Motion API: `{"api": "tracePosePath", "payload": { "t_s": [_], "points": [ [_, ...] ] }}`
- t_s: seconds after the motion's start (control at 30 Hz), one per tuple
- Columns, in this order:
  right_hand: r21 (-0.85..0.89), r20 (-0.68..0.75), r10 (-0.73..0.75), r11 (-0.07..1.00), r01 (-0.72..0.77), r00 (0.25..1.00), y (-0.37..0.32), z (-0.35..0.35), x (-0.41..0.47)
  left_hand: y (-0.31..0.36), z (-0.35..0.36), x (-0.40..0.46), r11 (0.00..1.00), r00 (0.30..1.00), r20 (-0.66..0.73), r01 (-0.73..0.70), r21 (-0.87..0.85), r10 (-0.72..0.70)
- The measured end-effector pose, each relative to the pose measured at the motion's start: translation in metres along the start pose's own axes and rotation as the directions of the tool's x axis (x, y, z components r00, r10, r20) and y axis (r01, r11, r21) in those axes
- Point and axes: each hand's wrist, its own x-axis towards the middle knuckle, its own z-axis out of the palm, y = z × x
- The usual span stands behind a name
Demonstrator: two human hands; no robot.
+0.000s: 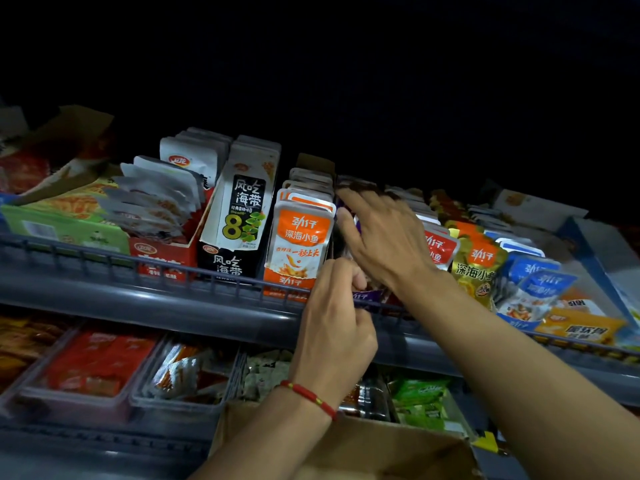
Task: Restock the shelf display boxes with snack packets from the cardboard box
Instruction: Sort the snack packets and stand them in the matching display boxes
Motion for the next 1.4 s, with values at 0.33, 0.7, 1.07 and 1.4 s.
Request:
{"api": "tracePosePath", "payload": {
  "t_s": [0.33,0.7,1.07,1.4],
  "points": [
    [-0.103,0.079,0.148,0.985,-0.139,0.986,-0.011,0.004,0.021,0.000,-0.003,-0.001,0.986,0.993,0.059,-0.111,0.123,0.104],
    [-0.124,0.151,0.166,0.981,-0.148,0.974,-0.013,0.002,0.024,0.000,-0.003,-0.002,0.918,0.960,0.179,-0.263,0.297,0.217],
    [0.517,0.216,0.242,0.793,-0.321,0.946,0.020,-0.074,0.012,-0.002,0.002,-0.005,0.876,0.961,0.191,-0.262,0.405,0.199],
    [0.171,0.193,0.171,0.964,-0.205,0.966,0.007,-0.070,-0.038,-0.004,0.005,-0.002,0.923,0.975,0.138,-0.210,0.321,0.174]
  ]
}}
